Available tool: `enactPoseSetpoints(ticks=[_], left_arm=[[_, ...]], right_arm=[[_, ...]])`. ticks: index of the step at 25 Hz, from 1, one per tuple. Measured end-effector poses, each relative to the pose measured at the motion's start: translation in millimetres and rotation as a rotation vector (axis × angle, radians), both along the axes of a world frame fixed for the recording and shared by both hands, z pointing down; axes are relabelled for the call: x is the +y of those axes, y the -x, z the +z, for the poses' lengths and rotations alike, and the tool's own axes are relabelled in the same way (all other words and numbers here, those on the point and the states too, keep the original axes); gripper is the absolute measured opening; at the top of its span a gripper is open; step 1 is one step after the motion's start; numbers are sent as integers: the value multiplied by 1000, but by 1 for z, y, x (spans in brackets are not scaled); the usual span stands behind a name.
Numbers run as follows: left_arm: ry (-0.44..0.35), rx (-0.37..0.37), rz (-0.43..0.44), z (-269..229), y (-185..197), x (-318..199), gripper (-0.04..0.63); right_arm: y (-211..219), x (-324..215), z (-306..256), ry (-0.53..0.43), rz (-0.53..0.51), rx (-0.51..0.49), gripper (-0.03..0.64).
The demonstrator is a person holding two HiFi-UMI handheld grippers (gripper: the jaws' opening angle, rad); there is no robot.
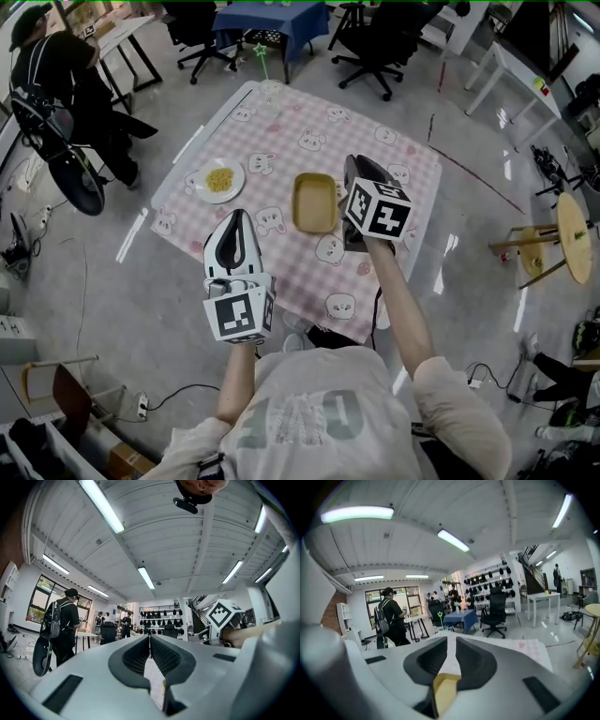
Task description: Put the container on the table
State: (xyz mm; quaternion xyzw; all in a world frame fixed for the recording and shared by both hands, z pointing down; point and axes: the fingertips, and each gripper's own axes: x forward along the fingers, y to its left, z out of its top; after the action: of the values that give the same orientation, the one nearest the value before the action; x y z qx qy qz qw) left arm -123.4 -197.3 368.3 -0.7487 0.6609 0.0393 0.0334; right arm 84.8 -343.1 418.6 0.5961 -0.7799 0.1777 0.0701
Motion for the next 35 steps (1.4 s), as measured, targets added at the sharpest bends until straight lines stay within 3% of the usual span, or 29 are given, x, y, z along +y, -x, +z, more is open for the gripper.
enactPoseSetpoints(ticks=[5,11,16,23,35], left_arm=[[-50,6,-2,-22,1,10,29],[-85,-3,14,-35,-4,29,29],[-70,-38,24,-24,-11,41,29],[-47,-40,45,-10,-18,54,29],[-64,-30,58,-20,-23,61,29]], right_arm=[[-3,55,-78,-312,20,8,32],[5,131,-93,-462,2,29,29],[9,176,-63,-430,-7,22,29],[11,198,-16,-331,-34,16,29],[15,208,-18,-327,-55,13,29]])
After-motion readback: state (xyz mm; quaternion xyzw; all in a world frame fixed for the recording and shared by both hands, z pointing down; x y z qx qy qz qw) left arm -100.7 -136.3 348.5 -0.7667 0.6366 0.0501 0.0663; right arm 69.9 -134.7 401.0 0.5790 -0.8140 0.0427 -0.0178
